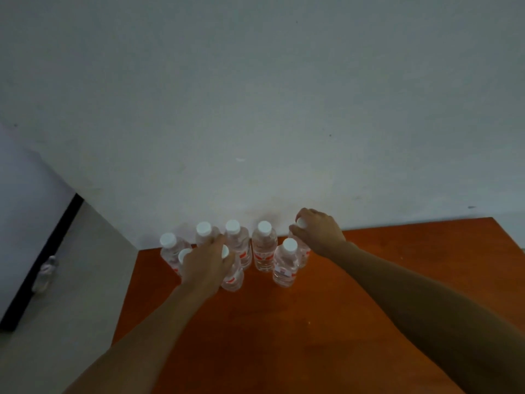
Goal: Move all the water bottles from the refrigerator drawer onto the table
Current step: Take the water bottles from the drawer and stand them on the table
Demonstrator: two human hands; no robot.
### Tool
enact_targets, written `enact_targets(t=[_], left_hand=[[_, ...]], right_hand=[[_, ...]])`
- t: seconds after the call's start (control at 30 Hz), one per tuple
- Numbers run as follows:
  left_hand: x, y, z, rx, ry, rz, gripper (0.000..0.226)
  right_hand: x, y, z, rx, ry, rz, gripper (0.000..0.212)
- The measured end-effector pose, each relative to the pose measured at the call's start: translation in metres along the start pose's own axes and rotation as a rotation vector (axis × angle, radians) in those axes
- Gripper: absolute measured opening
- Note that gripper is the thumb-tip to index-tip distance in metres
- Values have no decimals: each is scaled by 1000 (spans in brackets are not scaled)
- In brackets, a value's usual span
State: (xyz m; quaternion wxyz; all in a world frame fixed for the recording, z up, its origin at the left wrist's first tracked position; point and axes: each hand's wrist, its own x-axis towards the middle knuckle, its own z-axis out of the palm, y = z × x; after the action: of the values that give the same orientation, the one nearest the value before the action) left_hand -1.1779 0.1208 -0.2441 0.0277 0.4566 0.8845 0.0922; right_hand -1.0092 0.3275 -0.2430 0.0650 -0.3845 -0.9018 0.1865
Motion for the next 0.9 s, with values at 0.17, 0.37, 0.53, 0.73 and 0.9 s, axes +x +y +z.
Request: enact_targets(t=[0.17,0.37,0.53,0.73,0.9], left_hand=[[-9,4,-10,75,-5,52,46],[-23,28,-40,82,130,125,32],[-51,83,-50,-16,116,245,31],[-100,192,-41,-27,6,488,21],[-158,303,-28,-19,-37,668,22]], right_hand=[[-6,-1,-2,27,-21,70,39],[-35,5,-18,31,-32,80,53],[-89,28,-47,-10,-11,111,53],[-208,105,-102,-29,-25,214,49],[-345,187,-140,-26,27,414,46]])
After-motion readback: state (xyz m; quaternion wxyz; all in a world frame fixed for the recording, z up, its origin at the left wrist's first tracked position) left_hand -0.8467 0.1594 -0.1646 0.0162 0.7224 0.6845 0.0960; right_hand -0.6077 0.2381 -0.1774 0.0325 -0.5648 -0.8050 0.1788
